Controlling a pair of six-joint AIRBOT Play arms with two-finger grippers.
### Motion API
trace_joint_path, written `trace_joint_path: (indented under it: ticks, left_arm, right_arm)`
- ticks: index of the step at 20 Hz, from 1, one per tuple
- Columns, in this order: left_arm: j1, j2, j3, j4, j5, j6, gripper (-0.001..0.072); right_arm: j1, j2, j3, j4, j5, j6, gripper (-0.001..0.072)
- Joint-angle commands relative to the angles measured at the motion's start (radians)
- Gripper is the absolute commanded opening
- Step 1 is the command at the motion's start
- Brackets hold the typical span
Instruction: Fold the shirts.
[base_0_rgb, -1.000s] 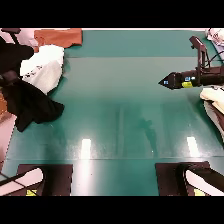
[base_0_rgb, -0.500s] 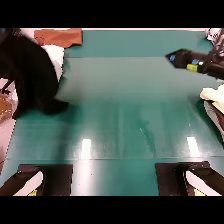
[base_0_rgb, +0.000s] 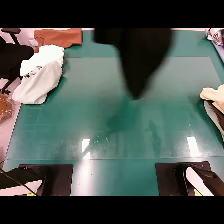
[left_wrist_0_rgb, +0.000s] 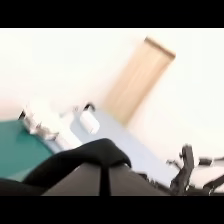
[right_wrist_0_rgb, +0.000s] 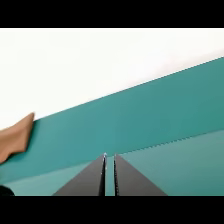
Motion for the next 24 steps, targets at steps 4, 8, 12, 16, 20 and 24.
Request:
trace_joint_path:
  ticks: [4,8,12,16,20,24]
  left_arm:
    - [-0.064,-0.059,-0.201,0.005,0.011,0.002,0.0026]
    - [-0.064,-0.132,-0.399,0.087,-0.12,0.003,0.0026]
    - [-0.063,-0.15,-0.537,0.48,-0.239,-0.135,0.0026]
    - [-0.063,-0.148,-0.548,0.824,-0.403,-0.173,0.0027]
    - [-0.063,-0.147,-0.548,1.075,-0.607,-0.172,0.0028]
    - [0.0,-0.147,-0.548,1.107,-0.735,-0.146,0.0028]
  right_arm:
    - [-0.284,0.111,0.0,0.005,0.051,0.024,0.007]
    - [-0.299,0.145,0.0,0.0,0.11,0.022,0.007]
    - [-0.212,0.131,-0.001,-0.079,0.268,0.023,0.007]
    - [-0.069,0.069,-0.001,-0.215,0.451,0.024,0.007]
    - [0.026,-0.049,-0.001,-0.291,0.661,0.063,0.007]
    - [0.076,-0.173,-0.001,-0.315,0.756,0.087,0.0071]
